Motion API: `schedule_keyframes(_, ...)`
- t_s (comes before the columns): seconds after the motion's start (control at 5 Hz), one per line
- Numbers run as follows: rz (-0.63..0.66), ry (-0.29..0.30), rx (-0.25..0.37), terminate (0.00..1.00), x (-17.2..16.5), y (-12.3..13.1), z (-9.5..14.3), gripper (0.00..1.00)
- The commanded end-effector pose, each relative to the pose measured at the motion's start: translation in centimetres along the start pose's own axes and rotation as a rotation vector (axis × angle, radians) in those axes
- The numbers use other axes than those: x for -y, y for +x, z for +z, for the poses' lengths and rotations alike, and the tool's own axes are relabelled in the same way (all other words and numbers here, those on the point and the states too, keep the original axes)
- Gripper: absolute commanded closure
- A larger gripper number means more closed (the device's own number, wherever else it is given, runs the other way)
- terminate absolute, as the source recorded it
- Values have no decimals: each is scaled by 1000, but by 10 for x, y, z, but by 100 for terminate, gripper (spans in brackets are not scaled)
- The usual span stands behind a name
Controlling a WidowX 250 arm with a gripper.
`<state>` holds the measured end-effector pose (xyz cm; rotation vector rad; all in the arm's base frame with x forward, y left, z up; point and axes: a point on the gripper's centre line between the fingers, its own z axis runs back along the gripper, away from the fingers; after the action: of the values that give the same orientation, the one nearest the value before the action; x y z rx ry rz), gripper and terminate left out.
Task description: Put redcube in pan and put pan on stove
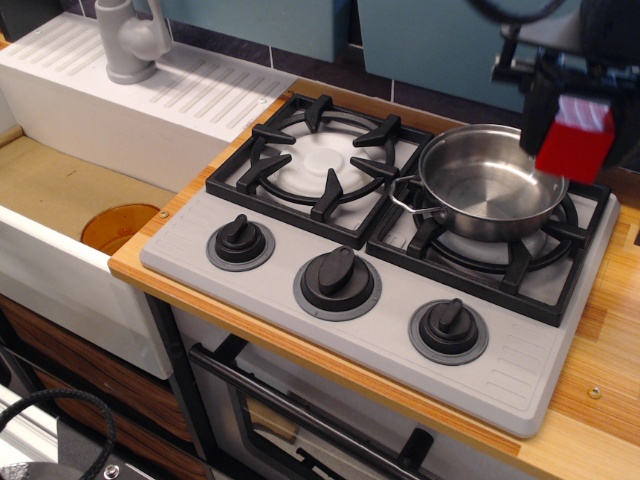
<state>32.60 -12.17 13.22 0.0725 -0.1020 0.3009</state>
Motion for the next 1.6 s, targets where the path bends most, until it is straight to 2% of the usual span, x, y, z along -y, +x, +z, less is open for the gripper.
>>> schedule_keyframes(0.0,-36,-91,45,0,3,44,-8,100)
schedule_keyframes(0.6,-34,-128,62,0,11,42,-32,100)
schedule_keyframes(0.8,-51,-118,65,0,10,42,-30,0)
schedule_keyframes(1.2,-43,-86,71,0,12,37,-11,0)
schedule_keyframes(1.4,-39,-44,84,0,11,36,6,0)
